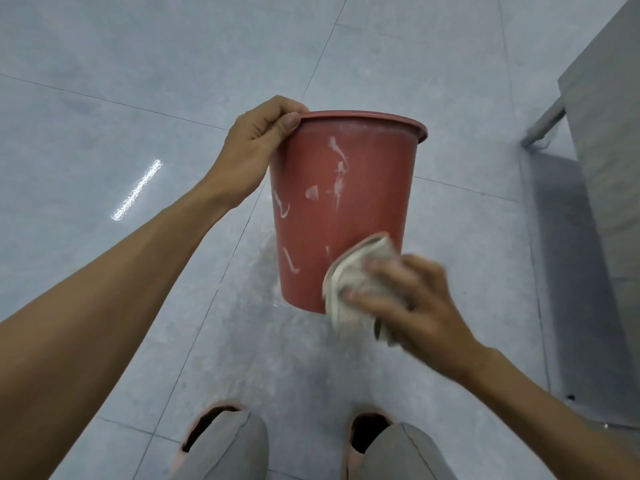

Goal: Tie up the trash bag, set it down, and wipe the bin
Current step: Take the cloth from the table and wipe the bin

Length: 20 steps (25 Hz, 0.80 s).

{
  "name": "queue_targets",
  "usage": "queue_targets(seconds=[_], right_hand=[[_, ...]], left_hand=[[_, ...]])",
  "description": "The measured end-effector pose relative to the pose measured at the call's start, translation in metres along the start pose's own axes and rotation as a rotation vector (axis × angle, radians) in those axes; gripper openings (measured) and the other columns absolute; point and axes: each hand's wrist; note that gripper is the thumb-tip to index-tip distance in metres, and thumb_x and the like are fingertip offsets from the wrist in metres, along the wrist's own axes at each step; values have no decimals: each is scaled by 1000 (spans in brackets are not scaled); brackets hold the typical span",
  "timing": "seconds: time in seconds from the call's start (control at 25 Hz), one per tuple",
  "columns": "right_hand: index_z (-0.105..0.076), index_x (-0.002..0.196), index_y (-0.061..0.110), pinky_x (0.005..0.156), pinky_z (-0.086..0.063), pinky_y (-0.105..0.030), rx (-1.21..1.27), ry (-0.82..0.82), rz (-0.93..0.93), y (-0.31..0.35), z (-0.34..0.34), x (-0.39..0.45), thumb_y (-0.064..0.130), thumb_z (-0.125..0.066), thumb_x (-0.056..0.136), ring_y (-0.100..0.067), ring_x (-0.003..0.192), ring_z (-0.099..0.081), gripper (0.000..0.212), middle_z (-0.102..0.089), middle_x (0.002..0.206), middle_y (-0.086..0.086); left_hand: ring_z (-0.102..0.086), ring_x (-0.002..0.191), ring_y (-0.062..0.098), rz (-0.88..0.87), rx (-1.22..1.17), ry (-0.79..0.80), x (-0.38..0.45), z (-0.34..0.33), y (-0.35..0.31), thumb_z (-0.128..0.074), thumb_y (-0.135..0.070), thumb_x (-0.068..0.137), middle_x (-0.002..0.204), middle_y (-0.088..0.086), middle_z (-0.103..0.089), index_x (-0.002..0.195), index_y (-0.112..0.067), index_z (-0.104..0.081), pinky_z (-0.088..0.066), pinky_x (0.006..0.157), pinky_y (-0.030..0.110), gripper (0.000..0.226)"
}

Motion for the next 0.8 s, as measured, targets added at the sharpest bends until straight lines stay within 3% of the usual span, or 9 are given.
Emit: queue_targets(seconds=[0.08, 0.12, 0.24, 0.4, 0.52, 0.6, 0.72, 0.8], right_hand=[[-61, 128, 36, 101, -46, -49, 43, -217, -302, -19, 6, 35, 23, -60, 101, -39, 117, -52, 30, -53, 135, -14], [-64, 129, 29, 107, -40, -44, -23, -301, -366, -27, 3, 56, 21, -59, 102, -43, 118, -50, 29, -51, 135, -20], [-70, 125, 24, 107, -37, -42, -129, -330, -344, -32, -7, 102, 26, -62, 100, -42, 120, -46, 26, -52, 138, -18], [-70, 124, 30, 94, -43, -51, -190, -144, -69, -13, -18, 80, 24, -63, 85, -39, 122, -40, 40, -57, 140, -11], [-76, 111, 30, 82, -53, -51, -130, 147, 234, 17, -21, 19, 26, -71, 81, -35, 124, -40, 31, -64, 134, -5], [-77, 107, 30, 80, -55, -47, -106, 228, 324, 17, -8, -3, 28, -77, 83, -32, 122, -43, 24, -66, 132, -2], [-74, 118, 27, 89, -49, -50, -112, -65, 122, -11, 12, 30, 28, -64, 99, -33, 120, -41, 21, -52, 139, -5], [-71, 122, 29, 96, -43, -53, -190, -266, -36, -33, 16, 79, 20, -60, 99, -32, 122, -37, 27, -51, 141, -5]], left_hand=[[-57, 88, -1, -12, -32, 14, 3, -5, -4, -48, -20, 103, 94, -11, -65, 102, -16, -66, -43, 83, 13, 18], [-58, 88, -2, -21, -37, 26, 5, -8, -7, -48, -18, 103, 94, -10, -65, 103, -14, -66, -44, 83, 12, 18], [-59, 91, 1, -48, -33, 63, 11, -11, -12, -48, -16, 103, 98, -5, -66, 107, -10, -66, -45, 84, 14, 20], [-58, 89, -1, -31, -56, 65, 9, -5, -12, -46, -12, 103, 98, -2, -64, 108, -7, -65, -44, 84, 12, 20], [-58, 88, -3, -21, -39, 88, 7, -5, -14, -46, -12, 103, 96, -7, -65, 107, -10, -66, -44, 85, 11, 20], [-59, 90, -3, -19, -25, 84, 6, -4, -15, -47, -13, 103, 96, -9, -66, 107, -11, -67, -44, 86, 11, 21], [-60, 90, -4, -18, -23, 88, 7, -2, -15, -48, -13, 102, 97, -8, -67, 107, -12, -68, -44, 86, 11, 21], [-60, 91, -3, -29, -25, 121, 11, -6, -17, -48, -12, 102, 97, -8, -68, 107, -10, -67, -45, 86, 11, 20]])
Point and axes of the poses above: each hand's wrist, its own x-axis towards the middle knuckle, its own z-axis out of the back of the hand, y = z × x
